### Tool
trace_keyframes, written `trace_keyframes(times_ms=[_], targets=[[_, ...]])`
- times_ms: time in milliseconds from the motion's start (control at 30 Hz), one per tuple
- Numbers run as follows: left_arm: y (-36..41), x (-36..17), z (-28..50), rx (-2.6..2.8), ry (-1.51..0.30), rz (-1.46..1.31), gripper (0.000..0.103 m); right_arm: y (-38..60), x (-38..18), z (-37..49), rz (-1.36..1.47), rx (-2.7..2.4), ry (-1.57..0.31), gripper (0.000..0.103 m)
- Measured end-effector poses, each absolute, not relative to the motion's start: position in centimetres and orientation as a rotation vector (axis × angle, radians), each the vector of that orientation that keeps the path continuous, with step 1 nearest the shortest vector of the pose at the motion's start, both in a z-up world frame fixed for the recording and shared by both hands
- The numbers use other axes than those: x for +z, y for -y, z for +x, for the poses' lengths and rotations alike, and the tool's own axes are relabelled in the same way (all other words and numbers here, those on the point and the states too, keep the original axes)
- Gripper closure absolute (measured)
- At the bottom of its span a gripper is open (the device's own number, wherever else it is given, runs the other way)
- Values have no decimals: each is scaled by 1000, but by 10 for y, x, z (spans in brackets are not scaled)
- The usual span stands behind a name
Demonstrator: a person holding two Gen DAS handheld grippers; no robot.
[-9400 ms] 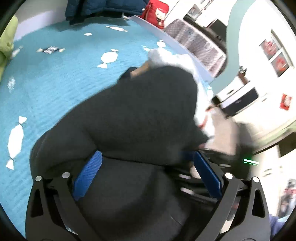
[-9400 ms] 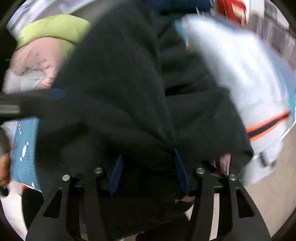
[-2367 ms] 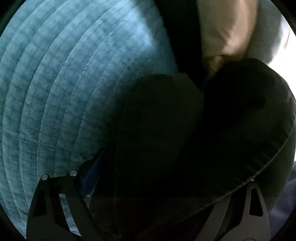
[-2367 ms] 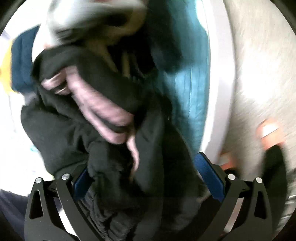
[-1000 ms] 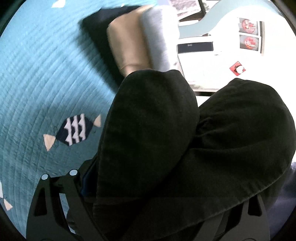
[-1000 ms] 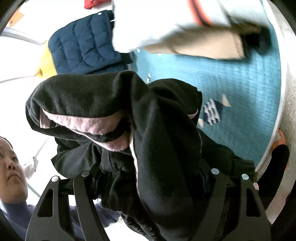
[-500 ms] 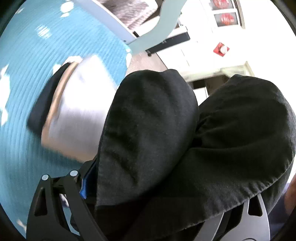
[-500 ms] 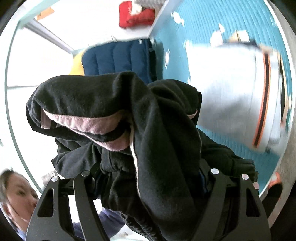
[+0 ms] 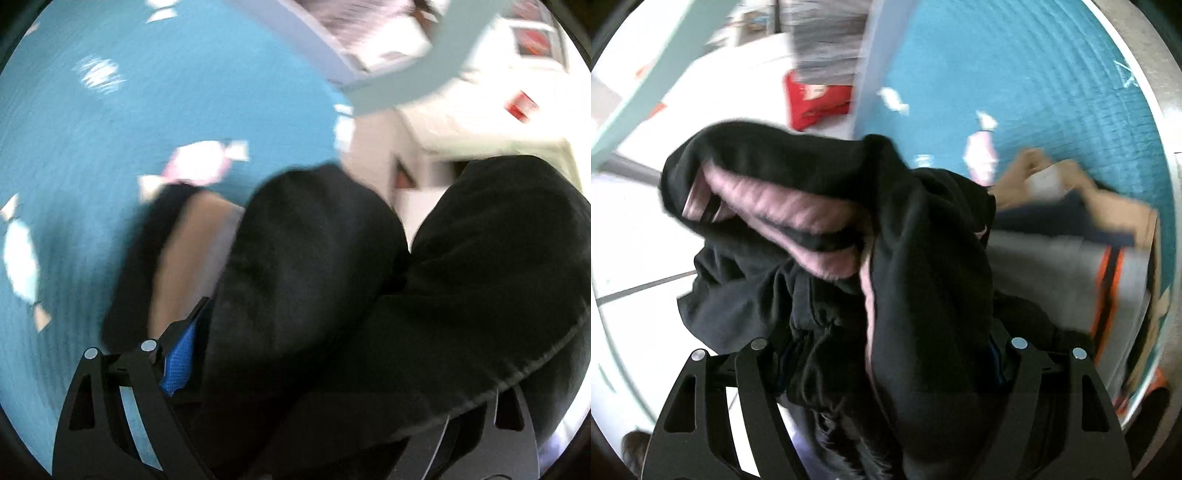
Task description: Fold large clothes
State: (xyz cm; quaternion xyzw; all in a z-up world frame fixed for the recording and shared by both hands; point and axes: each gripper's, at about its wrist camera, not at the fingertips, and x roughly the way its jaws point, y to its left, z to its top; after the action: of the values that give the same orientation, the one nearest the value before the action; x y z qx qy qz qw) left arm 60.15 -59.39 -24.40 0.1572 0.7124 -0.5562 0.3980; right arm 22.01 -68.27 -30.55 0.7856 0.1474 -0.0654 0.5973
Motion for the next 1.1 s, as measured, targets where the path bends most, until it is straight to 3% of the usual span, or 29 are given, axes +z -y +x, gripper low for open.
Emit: trace_keyframes(times_ms=[100, 233, 333, 433, 500, 533, 633, 700, 900, 1033, 1067, 1100], targets=[[586, -232, 623, -1397, -1680, 344, 18, 693, -323, 228, 1829, -192, -395, 25], [561, -164, 638, -1384, -1393, 368, 17, 701, -315, 233, 1767, -246, -449, 21], [539, -99, 623, -1469, -1208, 322, 17, 703, -319, 240, 1753, -276, -486, 20], [541, -69, 578, -1608, -1135, 360, 15, 702, -312, 247, 1719, -294, -520, 19], [555, -73, 539, -1653, -1164, 486, 15, 700, -310, 250, 1717, -293, -524, 17], [560, -77, 520, -1646, -1121, 561, 7, 699, -310, 251, 1713, -300, -530, 16], [572, -104, 495, -1499, -1018, 802, 7, 704, -309, 248, 1703, -338, -556, 13], [574, -136, 509, -1460, -1180, 718, 7, 707, -301, 240, 1678, -370, -590, 13], [572, -146, 513, -1424, -1158, 728, 7, 699, -230, 223, 1310, -538, -764, 12], [573, -154, 515, -1416, -1164, 709, 6, 672, -161, 237, 1024, -533, -758, 13], [570, -153, 513, -1414, -1163, 709, 6, 665, -153, 245, 988, -497, -760, 14], [570, -156, 513, -1413, -1168, 705, 6, 654, -145, 259, 941, -439, -775, 23]])
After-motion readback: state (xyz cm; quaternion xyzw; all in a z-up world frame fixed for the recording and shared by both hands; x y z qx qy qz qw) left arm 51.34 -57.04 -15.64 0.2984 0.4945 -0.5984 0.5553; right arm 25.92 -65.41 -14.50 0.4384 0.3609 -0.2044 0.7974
